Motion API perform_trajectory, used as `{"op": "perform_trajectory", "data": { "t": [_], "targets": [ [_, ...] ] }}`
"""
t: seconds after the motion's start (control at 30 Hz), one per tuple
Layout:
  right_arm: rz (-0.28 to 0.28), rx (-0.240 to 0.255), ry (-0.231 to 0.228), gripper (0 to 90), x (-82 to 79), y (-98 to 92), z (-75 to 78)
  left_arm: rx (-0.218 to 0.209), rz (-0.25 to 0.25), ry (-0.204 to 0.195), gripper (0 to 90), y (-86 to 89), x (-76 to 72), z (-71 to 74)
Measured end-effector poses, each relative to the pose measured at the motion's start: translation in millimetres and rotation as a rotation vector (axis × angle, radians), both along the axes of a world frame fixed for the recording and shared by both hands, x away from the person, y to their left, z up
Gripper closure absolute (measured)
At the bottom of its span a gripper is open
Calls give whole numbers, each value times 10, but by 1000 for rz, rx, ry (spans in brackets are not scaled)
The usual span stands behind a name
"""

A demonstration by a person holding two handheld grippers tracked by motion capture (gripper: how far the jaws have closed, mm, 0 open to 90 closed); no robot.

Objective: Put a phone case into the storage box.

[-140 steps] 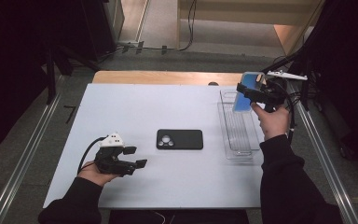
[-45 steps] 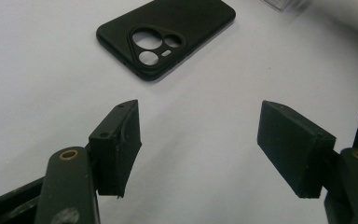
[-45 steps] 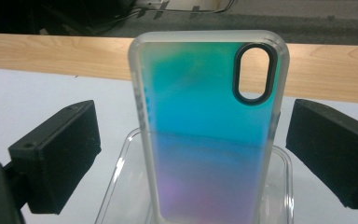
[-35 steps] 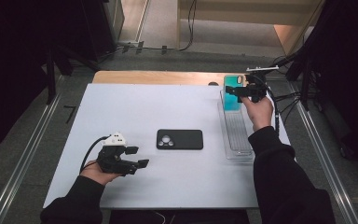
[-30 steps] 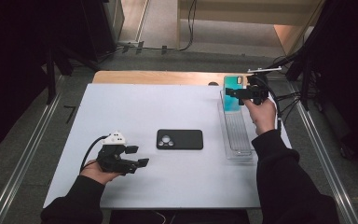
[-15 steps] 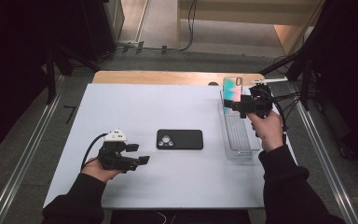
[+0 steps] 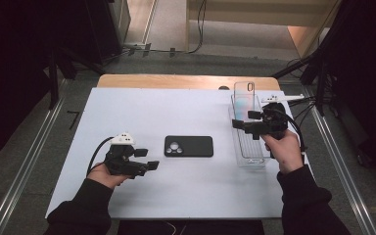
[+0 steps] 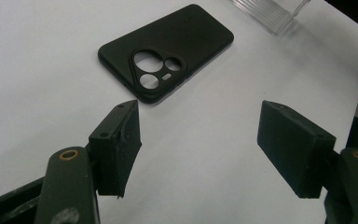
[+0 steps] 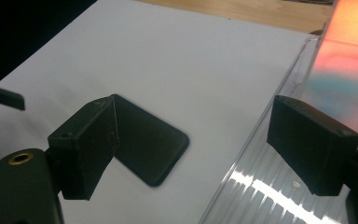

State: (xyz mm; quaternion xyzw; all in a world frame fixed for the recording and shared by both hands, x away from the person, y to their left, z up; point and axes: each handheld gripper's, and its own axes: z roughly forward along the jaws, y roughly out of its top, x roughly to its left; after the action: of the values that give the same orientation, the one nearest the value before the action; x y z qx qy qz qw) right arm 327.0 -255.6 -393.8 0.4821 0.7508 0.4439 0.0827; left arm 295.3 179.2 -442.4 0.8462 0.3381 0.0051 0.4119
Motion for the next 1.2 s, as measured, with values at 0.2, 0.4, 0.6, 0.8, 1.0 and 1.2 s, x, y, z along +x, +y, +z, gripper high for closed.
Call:
{"op": "perform_trajectory", "data": {
  "t": [0.2, 0.4, 0.6, 0.8, 1.0, 1.2],
  "targets": [
    [66, 16, 9, 192, -155, 76, -75, 4, -2, 2, 305, -27, 5, 7],
    [138, 5, 11, 193, -315, 169, -193, 4, -4, 2, 305, -27, 2, 5],
    [174, 10, 29, 194, -420, 215, -273, 4, 1, -2, 305, -27, -8, 7],
    [210, 26, 15, 199, -533, 239, -353, 5, -1, -1, 305, -27, -16, 9],
    [221, 33, 44, 207, -646, 212, -466, 4, -1, 0, 305, -27, -29, 10],
    [252, 8, 63, 207, -729, 218, -560, -3, 0, -2, 305, -27, -56, 19]
  ]
}}
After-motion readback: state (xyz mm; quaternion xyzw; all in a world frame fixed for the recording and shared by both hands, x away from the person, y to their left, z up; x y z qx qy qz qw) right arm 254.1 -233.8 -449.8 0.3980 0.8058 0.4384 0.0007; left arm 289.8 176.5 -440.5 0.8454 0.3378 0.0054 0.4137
